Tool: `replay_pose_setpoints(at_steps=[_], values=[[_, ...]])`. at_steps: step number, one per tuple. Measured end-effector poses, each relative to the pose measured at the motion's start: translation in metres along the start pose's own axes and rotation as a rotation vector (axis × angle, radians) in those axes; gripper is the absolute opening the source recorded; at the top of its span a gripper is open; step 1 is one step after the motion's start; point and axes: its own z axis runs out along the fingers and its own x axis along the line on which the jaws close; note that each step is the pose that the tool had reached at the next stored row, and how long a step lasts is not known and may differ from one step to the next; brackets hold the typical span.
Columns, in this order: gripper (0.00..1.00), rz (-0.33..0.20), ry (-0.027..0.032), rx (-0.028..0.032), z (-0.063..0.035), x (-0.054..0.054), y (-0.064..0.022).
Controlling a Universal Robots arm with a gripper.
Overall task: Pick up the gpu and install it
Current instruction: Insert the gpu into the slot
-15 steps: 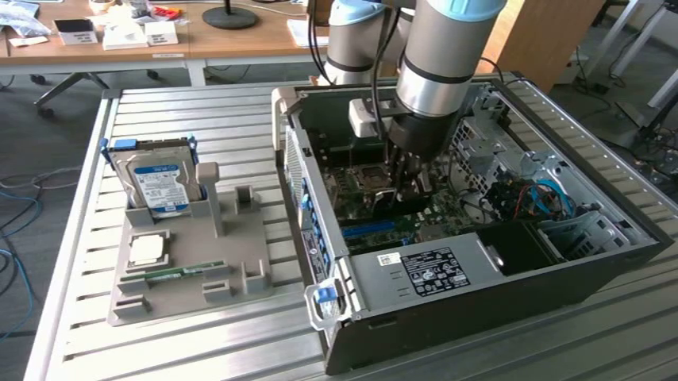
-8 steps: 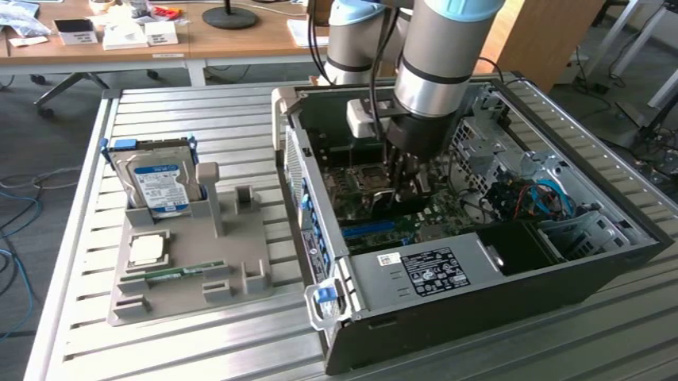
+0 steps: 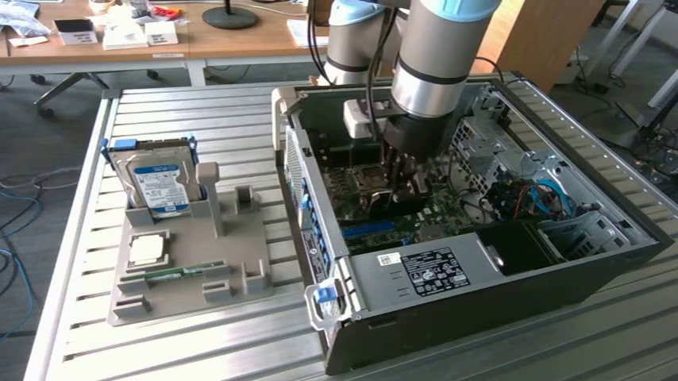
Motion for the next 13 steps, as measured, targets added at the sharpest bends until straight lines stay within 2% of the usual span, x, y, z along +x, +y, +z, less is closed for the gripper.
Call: replay_pose_setpoints(at_steps=[13], values=[[0.27, 0.000, -0.0001, 0.0000, 0.0011, 0.0004, 0.0049]])
